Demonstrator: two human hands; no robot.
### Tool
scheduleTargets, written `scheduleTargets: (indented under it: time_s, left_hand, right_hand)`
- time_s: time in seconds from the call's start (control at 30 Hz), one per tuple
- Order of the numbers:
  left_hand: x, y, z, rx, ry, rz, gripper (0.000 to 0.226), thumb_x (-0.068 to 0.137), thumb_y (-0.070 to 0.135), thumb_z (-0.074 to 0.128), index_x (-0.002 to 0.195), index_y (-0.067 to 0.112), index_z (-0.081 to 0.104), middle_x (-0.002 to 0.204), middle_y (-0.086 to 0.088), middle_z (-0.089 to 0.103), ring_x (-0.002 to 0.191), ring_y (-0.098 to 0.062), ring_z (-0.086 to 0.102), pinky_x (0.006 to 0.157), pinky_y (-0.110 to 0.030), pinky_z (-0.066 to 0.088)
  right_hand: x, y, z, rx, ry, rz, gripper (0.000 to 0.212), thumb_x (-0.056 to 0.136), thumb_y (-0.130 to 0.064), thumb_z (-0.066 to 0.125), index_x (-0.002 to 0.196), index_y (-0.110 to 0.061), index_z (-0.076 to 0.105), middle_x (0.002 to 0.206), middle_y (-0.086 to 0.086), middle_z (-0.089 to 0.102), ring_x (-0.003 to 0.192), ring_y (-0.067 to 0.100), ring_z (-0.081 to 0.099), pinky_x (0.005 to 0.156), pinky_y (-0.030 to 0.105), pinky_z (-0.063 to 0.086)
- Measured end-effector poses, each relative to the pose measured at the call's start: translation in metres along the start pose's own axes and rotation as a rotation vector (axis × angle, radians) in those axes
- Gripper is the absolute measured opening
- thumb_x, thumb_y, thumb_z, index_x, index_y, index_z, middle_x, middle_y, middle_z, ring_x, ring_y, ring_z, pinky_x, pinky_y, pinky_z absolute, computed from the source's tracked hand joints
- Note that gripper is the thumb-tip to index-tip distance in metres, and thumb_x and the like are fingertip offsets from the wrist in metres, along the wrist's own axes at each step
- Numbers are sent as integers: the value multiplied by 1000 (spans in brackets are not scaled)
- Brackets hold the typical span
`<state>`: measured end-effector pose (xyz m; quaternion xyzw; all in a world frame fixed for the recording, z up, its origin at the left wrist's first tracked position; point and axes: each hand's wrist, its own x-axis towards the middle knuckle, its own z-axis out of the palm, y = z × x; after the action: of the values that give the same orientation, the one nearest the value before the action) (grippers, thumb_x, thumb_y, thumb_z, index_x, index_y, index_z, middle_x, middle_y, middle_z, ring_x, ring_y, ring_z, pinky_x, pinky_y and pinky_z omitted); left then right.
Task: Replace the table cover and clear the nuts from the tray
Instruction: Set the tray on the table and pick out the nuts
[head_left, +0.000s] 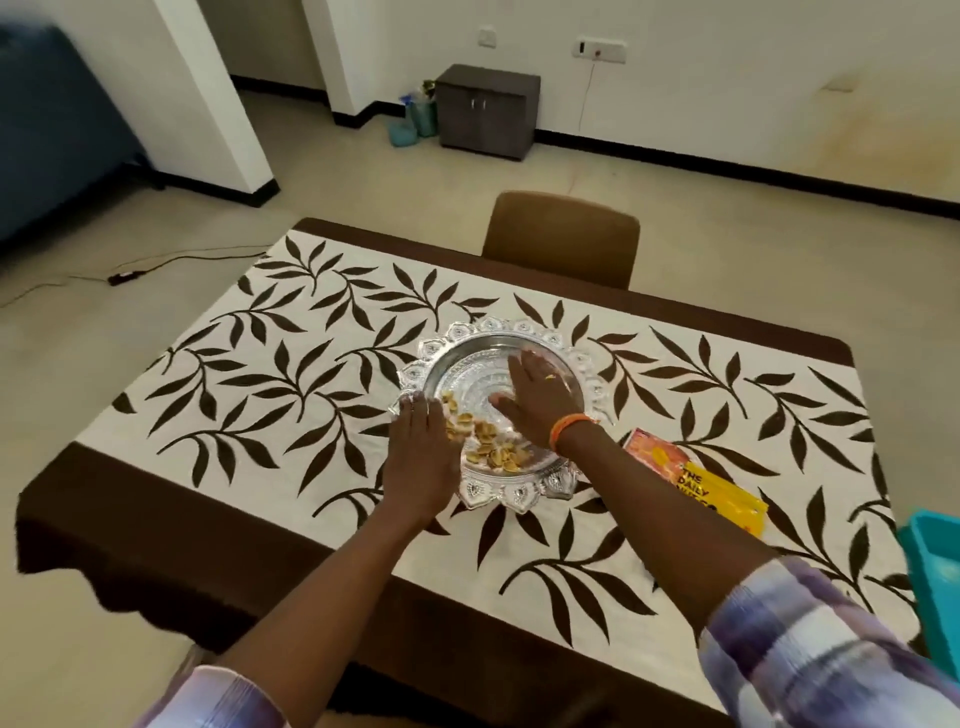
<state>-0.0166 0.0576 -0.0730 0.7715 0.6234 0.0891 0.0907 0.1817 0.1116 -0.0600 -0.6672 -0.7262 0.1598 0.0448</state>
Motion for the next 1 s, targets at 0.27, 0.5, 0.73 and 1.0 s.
scheduleTargets:
  time_s: [0.27,0.5,0.73,1.0]
  left_hand:
    - [-3,-8,-9,-173,41,-14,60,101,28,45,152,6,24,160,-12,21,150,-24,9,119,-41,25]
    - [-1,-17,-9,-272,42,10,64,96,5,41,154,11,17,162,-7,15,151,-19,4,119,-33,22]
    - [-1,-21,-10,-302,60,47,61,97,5,39,154,9,18,161,-9,19,151,-21,8,118,-38,29]
    - [-1,-23,-12,-357,74,49,54,100,12,42,152,10,25,159,-8,26,150,-20,13,114,-30,27]
  right_hand:
    - [-1,-37,24,109,-37,16,70,100,-47,30,151,-3,12,160,17,-1,149,31,-4,119,45,-2]
    - [-24,-61,28,253,-75,-346,25,95,-19,44,111,-6,59,120,15,55,114,30,50,99,45,41]
    - [-7,0,1,74,40,152,69,96,-51,41,147,-8,25,157,20,18,146,33,14,118,45,14]
    - [7,-54,29,348,-46,102,63,102,-38,32,151,-3,11,160,18,-2,148,30,-8,121,45,-2]
